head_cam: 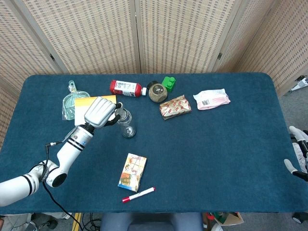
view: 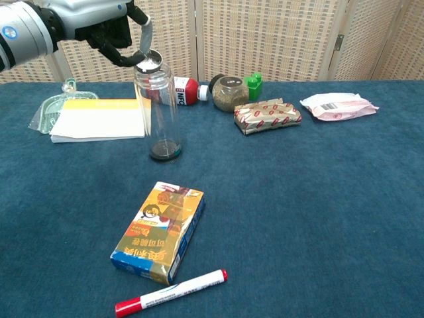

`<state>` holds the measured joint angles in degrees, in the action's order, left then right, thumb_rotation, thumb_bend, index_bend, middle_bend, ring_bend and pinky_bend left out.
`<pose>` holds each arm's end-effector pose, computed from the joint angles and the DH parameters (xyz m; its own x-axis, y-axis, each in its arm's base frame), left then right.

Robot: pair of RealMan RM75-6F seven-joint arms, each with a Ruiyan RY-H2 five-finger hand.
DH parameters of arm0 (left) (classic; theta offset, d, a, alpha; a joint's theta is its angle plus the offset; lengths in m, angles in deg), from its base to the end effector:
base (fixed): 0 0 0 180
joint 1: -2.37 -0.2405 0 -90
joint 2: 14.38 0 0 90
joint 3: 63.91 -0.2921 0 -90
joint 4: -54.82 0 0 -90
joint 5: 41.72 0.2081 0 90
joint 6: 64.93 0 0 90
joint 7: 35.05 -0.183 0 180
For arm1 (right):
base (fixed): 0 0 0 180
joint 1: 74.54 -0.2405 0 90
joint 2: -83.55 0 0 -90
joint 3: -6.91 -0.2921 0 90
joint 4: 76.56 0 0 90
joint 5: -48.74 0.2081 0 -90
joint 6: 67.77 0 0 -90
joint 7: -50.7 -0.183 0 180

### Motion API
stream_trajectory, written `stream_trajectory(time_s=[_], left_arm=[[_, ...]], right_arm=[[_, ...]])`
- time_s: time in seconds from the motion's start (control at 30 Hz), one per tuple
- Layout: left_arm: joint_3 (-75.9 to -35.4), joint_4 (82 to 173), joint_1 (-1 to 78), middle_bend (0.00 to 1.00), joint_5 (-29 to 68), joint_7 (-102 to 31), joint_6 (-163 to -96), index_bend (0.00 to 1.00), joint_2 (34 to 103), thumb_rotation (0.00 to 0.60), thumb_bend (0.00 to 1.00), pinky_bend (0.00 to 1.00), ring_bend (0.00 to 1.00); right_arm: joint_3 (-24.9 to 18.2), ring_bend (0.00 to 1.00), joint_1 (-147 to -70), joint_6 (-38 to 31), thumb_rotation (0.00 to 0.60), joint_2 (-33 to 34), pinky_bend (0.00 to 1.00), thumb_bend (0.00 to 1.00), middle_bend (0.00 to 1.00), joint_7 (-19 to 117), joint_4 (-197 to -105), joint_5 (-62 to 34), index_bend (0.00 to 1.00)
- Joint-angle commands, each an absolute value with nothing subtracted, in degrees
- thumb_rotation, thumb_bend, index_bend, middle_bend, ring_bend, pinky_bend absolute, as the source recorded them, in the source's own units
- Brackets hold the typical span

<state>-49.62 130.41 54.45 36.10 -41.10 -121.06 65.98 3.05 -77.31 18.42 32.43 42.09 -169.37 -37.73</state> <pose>-0.0975 0.4767 0.0644 0.4855 -0.0565 0.8724 0.7162 -0.5466 -0.4340 -0.3482 -0.2138 0.2624 0.4568 0.0317 0.8890 -0.8896 0.0144 0.4566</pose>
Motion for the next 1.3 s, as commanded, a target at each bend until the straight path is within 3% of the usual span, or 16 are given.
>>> stream_trajectory(time_s=[0.03, 0.83, 1.3], left_arm=[[-49.8, 130.8, 54.5, 1.00, 36.1, -41.4, -121.1, 0.62, 65.9, 0.600, 0.45, 1.00, 0.96], [-50.2, 131.4, 55.2, 1.00, 35.1, -42.4, -120.5, 0.58, 66.1, 0.600, 0.45, 1.00, 0.96], [-50.2, 132.9, 55.2, 0.99, 33.5, -44.3, -120.2, 0.39, 65.7, 0.600, 0.45, 1.00, 0.96]], right_arm=[[3.0, 0.08, -77.3, 18.4, 0.600, 32.4, 0.23, 0.29, 0.13, 42.0, -169.2, -37.7, 0.02], [3.0, 0.08, -77.2, 18.3, 0.600, 32.2, 0.23, 0.29, 0.13, 41.7, -168.8, -37.7, 0.02], [3.0, 0.08, -77.1, 18.3, 0.600, 32.1, 0.23, 0.29, 0.13, 41.5, -168.5, -37.6, 0.02]])
